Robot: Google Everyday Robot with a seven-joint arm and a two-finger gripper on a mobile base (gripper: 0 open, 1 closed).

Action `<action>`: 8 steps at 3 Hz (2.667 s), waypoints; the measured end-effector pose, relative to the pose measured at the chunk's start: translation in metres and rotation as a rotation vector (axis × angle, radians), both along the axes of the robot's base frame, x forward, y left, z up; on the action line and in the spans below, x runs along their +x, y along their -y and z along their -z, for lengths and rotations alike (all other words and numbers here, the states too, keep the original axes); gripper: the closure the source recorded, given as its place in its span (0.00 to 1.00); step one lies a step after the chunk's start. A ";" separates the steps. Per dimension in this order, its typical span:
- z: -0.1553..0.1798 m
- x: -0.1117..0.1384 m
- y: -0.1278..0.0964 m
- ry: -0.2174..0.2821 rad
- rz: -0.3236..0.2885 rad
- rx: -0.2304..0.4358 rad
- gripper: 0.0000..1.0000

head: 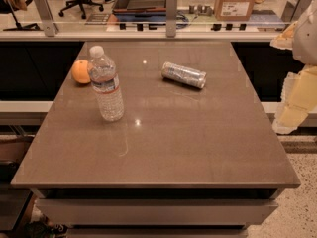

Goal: Place redbull can upright

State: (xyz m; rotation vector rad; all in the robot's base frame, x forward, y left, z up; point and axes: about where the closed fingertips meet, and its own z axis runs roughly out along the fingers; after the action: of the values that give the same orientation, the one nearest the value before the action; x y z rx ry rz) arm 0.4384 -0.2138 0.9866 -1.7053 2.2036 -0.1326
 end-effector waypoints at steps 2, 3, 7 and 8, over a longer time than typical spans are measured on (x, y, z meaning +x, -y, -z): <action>-0.012 0.023 0.002 0.048 0.033 0.058 0.00; -0.019 0.058 0.000 0.049 0.093 0.151 0.00; 0.000 0.195 -0.034 -0.038 0.301 0.201 0.00; 0.024 0.221 -0.046 -0.090 0.312 0.109 0.00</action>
Offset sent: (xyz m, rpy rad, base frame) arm 0.0616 -0.0068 0.0229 0.1502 -0.0905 -0.0870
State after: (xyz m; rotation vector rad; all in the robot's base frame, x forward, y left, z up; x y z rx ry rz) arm 0.6593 -0.1676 0.9624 -1.3259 2.4818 -0.0126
